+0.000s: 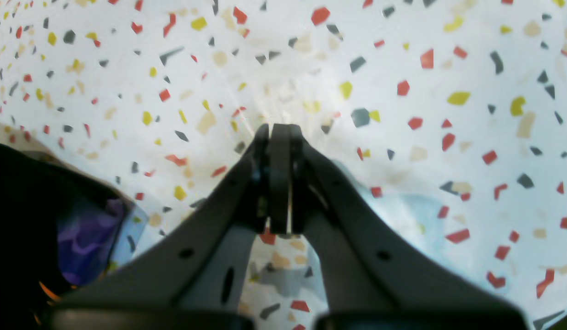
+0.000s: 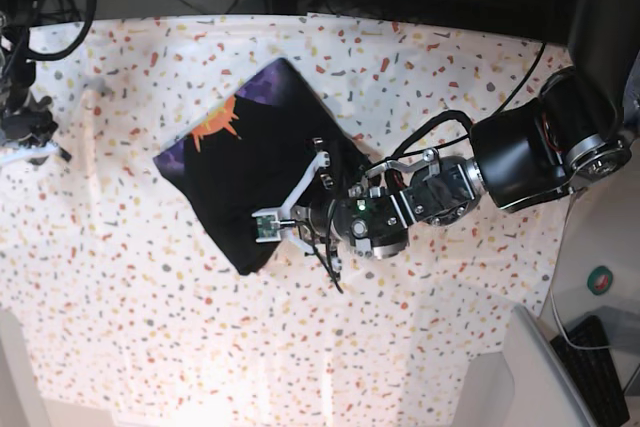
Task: Layout the t-shirt on the table in an organized manner, then fold the t-shirt properly
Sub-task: 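Rotate the folded shirt with the left gripper and square it up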
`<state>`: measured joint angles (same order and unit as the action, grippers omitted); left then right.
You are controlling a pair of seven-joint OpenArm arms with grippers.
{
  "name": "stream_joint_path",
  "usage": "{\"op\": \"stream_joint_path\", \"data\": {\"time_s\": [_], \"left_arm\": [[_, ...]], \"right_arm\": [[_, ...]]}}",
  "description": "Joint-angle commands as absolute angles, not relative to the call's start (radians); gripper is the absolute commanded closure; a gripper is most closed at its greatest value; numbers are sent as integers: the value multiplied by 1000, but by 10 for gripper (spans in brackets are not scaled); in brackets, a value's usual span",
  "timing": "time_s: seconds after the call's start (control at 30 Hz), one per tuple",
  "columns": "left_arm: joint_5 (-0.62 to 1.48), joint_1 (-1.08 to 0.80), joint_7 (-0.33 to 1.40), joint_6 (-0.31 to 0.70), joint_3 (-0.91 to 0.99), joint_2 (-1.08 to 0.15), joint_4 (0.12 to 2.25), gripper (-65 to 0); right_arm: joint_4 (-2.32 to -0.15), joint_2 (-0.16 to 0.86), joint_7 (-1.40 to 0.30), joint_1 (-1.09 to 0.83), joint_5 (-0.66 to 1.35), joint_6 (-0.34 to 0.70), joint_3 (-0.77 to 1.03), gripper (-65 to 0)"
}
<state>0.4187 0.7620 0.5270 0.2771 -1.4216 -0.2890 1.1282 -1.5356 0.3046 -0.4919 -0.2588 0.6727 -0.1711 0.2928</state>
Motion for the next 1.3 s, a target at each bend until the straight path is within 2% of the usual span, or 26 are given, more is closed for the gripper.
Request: {"op": "stream_joint_path", "data": {"time_s": [0.0, 0.1, 0.2, 0.33, 0.47, 0.57, 0.7, 0.83, 1.13, 1.27], "left_arm": [[417, 803, 487, 271, -1432, -285, 1138, 0], [352, 811, 409, 271, -1484, -277, 1138, 0], [151, 785, 387, 272, -1484, -272, 1139, 0], [-2, 733, 384, 280, -1446, -271, 1155, 0], [-19, 708, 298, 420, -1366, -275, 1211, 0], [-19, 705, 263, 470, -1331, -272, 1213, 0], [-19, 727, 255, 483, -1322, -263, 1213, 0], [-19, 733, 255, 483, -1320, -237, 1185, 0], [-8, 725, 254, 483, -1320, -185, 1116, 0], [-7, 725, 196, 476, -1319, -163, 1063, 0]], "right_arm": [[-1549, 321, -470, -246, 674, -163, 300, 0], [-1547, 321, -470, -246, 674, -163, 300, 0], [-1544, 321, -470, -240, 674, -163, 300, 0], [-1458, 317, -472, -191, 674, -163, 292, 0], [-1391, 283, -472, -150, 674, -163, 291, 0], [-1380, 265, -472, -131, 673, -163, 283, 0], [-1305, 275, -472, -62, 673, -163, 148, 0], [-1251, 266, -472, -28, 673, -165, 117, 0], [-1310, 263, -472, -124, 673, -168, -30, 0], [-1411, 249, -472, -177, 673, -295, -104, 0]]}}
